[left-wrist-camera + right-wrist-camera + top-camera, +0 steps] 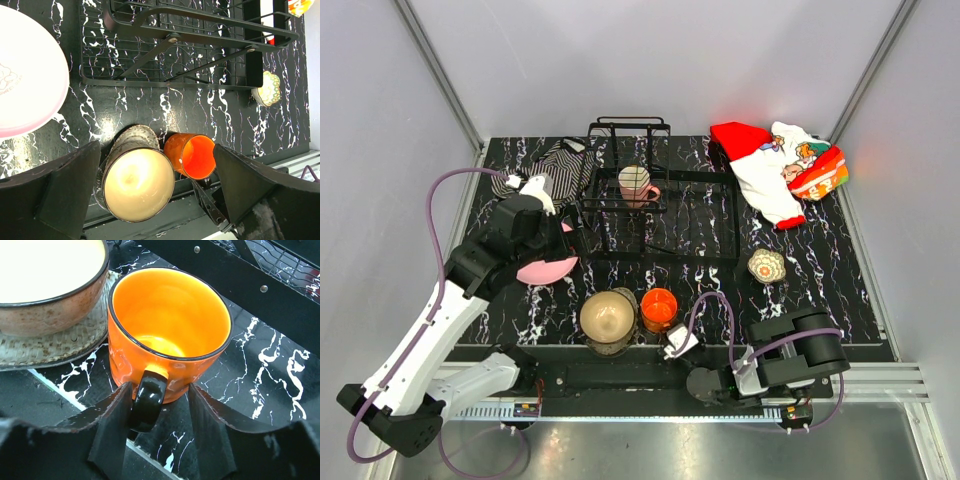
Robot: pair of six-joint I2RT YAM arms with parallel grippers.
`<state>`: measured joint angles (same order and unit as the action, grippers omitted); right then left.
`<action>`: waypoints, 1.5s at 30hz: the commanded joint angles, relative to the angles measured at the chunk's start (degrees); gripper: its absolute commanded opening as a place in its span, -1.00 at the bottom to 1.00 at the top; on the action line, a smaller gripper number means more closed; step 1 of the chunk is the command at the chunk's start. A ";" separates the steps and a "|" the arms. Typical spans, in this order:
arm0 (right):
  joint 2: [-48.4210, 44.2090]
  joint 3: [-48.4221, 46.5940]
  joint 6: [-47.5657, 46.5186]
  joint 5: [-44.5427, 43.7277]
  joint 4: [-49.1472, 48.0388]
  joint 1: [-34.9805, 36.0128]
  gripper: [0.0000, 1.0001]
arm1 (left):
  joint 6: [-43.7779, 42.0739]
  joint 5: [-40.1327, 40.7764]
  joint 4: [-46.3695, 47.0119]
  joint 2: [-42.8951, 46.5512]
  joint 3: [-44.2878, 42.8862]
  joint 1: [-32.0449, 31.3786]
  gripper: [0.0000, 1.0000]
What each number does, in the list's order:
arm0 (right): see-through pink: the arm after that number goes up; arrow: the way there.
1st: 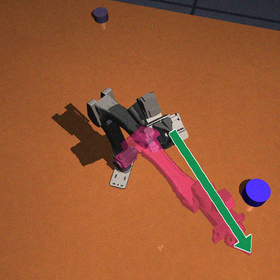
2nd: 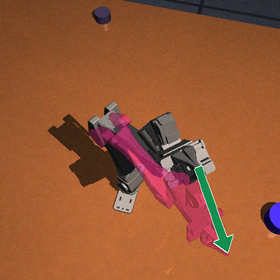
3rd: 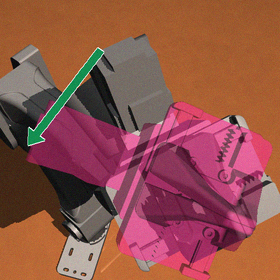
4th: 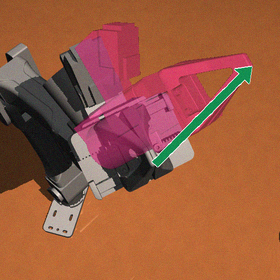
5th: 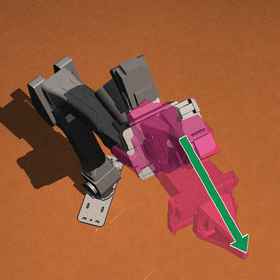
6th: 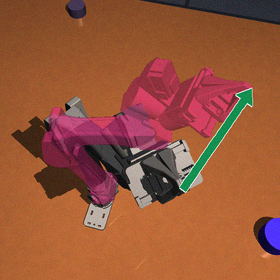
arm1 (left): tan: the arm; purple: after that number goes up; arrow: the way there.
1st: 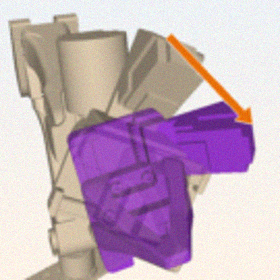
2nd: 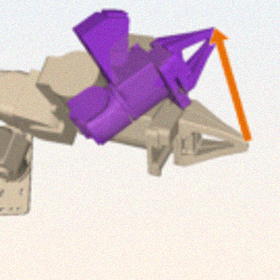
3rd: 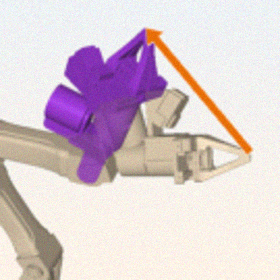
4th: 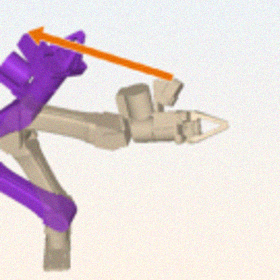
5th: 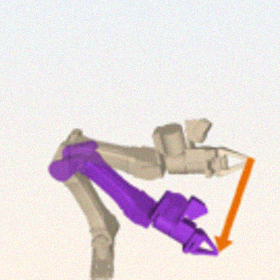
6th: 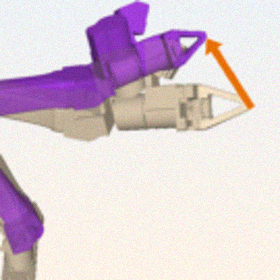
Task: Load the mixed dishes into the dish rack
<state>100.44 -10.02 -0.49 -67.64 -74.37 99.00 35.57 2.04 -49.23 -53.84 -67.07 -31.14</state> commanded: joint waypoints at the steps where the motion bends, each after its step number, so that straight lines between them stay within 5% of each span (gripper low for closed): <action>1: -1.04 -1.23 -0.74 1.36 -14.84 -1.09 0.06 | -0.24 -1.34 2.47 0.05 -1.58 0.20 0.98; 12: -1.13 -1.49 -0.47 1.37 -14.93 -1.35 -0.35 | -0.24 -1.25 2.47 0.06 -0.70 0.20 0.98; 17: -2.18 -2.02 -1.27 0.23 -14.93 -1.27 -1.00 | -0.24 -0.55 2.47 0.32 -1.05 0.20 0.98; 28: -9.20 -0.80 -6.18 -1.26 -14.93 -1.35 -1.00 | 0.02 -0.20 2.39 0.93 -0.08 0.28 0.98; 36: -28.09 2.82 -12.59 -2.14 -12.22 -1.18 -1.00 | 0.02 -0.90 2.65 0.23 -0.17 0.20 0.98; 39: -38.80 -0.33 -14.01 -3.11 2.43 -1.18 -1.00 | 0.11 -1.16 3.00 0.23 0.09 0.20 0.98; 45: -64.20 -6.32 4.06 0.74 49.67 -1.09 -1.00 | 0.02 -0.81 3.00 0.67 0.27 0.20 0.98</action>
<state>48.23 -10.98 -7.55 -68.73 -52.42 98.02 35.62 1.91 -49.19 -53.74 -67.02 -31.14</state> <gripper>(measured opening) 0.233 0.987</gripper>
